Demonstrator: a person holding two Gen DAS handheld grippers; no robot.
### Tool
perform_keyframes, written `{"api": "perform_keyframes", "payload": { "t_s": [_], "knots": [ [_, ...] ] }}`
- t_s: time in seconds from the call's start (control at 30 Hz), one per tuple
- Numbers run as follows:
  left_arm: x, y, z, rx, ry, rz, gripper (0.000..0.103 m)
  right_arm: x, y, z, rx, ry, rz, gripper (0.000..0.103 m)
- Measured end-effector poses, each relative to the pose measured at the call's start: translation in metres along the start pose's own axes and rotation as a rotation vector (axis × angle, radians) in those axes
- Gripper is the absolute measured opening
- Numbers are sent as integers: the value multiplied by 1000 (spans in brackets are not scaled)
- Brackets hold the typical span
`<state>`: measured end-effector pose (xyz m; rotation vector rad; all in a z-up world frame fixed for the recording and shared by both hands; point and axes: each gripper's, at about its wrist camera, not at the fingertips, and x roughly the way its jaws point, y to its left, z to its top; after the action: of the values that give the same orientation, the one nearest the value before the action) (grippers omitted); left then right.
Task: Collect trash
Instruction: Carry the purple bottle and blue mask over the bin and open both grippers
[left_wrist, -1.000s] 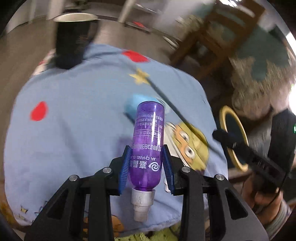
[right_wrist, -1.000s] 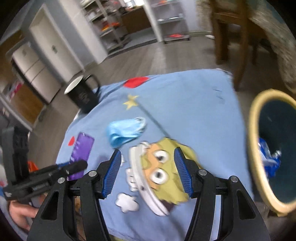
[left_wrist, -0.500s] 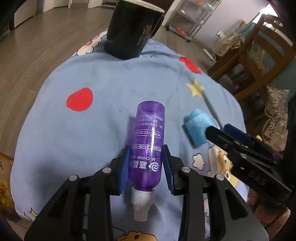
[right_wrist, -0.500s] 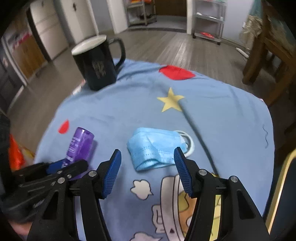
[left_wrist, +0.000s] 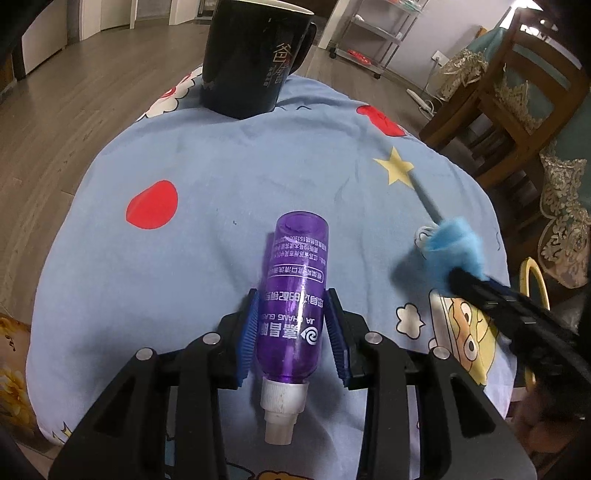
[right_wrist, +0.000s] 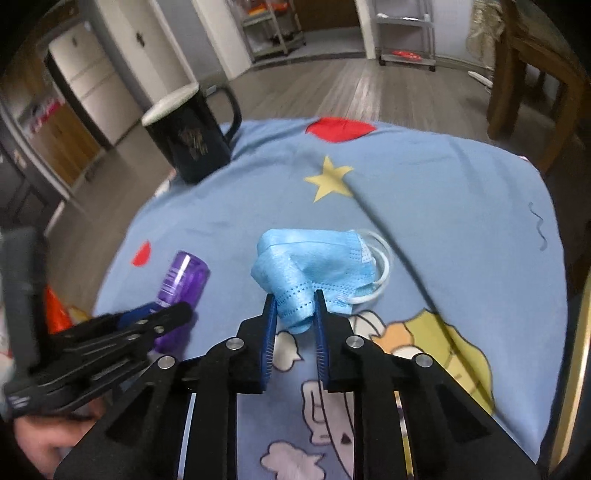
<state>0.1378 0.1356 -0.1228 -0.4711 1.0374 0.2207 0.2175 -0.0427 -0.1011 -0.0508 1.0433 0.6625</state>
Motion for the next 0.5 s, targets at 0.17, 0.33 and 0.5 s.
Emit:
{"api": "perform_keyframes", "payload": {
  "t_s": [0.17,0.33,0.5],
  "knots": [
    [1,-4,0,31,-5,10,33,-41,-18,-7,43,-67,31,20],
    [-8,-18,-2,99,-43,-23,32,-94,-47,-28,77,-135,27,20],
    [-19,-38,-7,168,-81,-88,32,-137,-78,-52,129,-192,0,20]
  ]
}}
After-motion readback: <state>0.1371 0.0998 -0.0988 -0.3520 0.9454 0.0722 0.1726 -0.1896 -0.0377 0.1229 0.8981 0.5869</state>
